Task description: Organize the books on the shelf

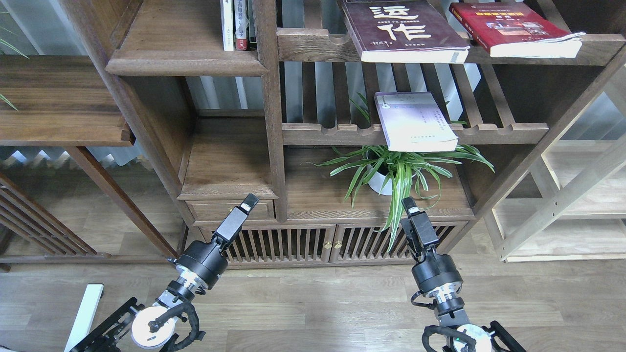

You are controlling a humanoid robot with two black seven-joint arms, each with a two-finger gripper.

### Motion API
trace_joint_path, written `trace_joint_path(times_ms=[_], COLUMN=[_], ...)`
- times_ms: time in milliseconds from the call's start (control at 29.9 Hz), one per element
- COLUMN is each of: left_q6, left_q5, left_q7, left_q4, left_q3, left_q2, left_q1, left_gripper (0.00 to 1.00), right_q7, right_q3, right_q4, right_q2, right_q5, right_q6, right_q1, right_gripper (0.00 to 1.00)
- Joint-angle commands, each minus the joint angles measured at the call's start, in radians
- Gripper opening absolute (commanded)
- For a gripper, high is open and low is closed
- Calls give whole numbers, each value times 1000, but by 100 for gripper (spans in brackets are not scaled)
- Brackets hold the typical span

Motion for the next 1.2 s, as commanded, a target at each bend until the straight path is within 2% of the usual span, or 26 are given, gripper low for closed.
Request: trace_joint_path(times_ms=[0, 1170], left_q6=[0, 0], left_q5=[-14, -16], left_q7=[1, 3], left_q4=[-1, -4], left_q3=[-2, 2], left_q2=[0, 0], left_q1=[-3, -3], left_gripper=[99, 99], right_q7=[1, 1], right_q3=[-1, -1], right_q4=[0, -1], right_q2=[0, 2], right_q5=[1, 2], right_q6=[0, 0], right_q1=[1, -1], right_gripper=[100, 100])
